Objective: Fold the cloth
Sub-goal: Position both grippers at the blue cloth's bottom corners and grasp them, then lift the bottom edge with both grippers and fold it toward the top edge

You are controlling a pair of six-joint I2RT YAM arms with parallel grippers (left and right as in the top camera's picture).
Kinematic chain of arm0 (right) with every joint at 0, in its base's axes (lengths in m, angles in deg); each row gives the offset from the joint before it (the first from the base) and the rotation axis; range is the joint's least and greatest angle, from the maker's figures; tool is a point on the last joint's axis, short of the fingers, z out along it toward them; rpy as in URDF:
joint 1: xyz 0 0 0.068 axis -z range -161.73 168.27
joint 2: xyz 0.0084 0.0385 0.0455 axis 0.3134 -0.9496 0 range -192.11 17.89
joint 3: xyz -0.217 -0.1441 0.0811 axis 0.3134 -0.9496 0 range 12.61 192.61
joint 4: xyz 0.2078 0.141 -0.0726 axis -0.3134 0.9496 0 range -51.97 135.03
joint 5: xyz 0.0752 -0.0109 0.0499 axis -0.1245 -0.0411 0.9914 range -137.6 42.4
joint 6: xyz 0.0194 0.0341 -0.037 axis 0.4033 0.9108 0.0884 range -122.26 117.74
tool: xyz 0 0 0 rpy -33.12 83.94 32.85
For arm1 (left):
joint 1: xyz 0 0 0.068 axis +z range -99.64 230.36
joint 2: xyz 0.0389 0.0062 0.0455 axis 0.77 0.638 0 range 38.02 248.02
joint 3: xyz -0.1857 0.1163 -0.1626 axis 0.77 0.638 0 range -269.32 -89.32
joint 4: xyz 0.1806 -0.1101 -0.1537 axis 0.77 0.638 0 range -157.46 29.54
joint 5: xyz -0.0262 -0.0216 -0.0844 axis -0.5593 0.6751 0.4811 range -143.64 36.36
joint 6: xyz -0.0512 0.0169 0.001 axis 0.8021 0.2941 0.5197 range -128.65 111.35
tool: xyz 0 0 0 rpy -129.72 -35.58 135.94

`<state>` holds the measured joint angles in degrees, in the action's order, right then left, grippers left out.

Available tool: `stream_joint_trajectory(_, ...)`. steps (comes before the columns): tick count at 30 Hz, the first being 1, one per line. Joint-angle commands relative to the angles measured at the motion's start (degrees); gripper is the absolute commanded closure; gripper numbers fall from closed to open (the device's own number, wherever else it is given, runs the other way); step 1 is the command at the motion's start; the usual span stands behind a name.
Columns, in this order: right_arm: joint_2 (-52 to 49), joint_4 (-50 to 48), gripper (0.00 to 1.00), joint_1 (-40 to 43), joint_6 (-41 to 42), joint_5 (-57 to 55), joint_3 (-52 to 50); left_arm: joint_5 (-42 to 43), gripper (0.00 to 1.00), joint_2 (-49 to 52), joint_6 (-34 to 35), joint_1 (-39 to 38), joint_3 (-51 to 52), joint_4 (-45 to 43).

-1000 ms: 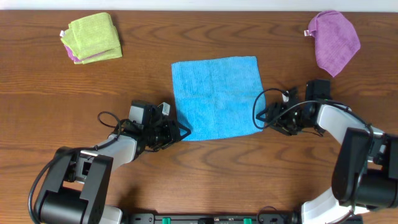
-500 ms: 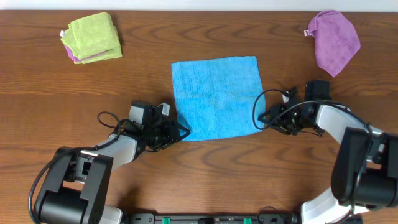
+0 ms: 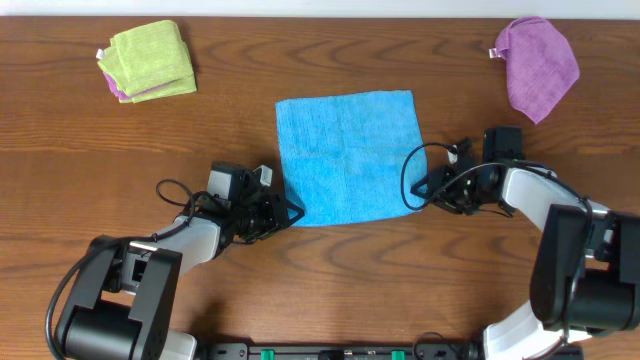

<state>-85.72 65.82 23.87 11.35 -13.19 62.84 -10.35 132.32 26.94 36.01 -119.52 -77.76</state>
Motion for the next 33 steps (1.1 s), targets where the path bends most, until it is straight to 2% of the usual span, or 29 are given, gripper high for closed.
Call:
stream_joint_trajectory(1, -7.3, 1.2, 0.58, -1.9, -0.7, -14.4, -5.7, -7.1, 0.60, 2.0, -0.9, 0.1, 1.7, 1.3)
stream_joint_trajectory(10, -7.3, 1.1, 0.58, -1.9, -0.8, -14.4, -5.8, -10.1, 0.59, 2.1, -5.2, 0.1, 1.8, 2.0)
stream_joint_trajectory(17, -7.3, 0.9, 0.59, -1.9, -2.1, -12.3, -5.8, -11.7, 0.58, 4.8, -5.4, 0.1, 1.8, 2.1)
stream_joint_trajectory(22, -7.3, 0.9, 0.70, -1.9, -2.5, -11.6, -6.1, -11.7, 0.59, 5.1, -5.4, 0.1, 1.8, 1.0)
stream_joint_trajectory(24, -7.3, 0.9, 0.70, -1.9, -2.5, -11.7, -6.5, -11.7, 0.61, 5.1, -5.1, 0.1, 1.8, 1.0)
stream_joint_trajectory(29, -7.3, 1.1, 0.75, -1.9, -2.5, -11.7, -6.7, -10.7, 0.83, 5.1, -5.1, 0.1, 1.8, 0.8)
stream_joint_trajectory(33, -7.3, 1.6, 0.72, -1.9, -2.6, -11.7, -6.7, -10.5, 0.84, 5.1, -4.7, 0.1, 1.8, 0.1)
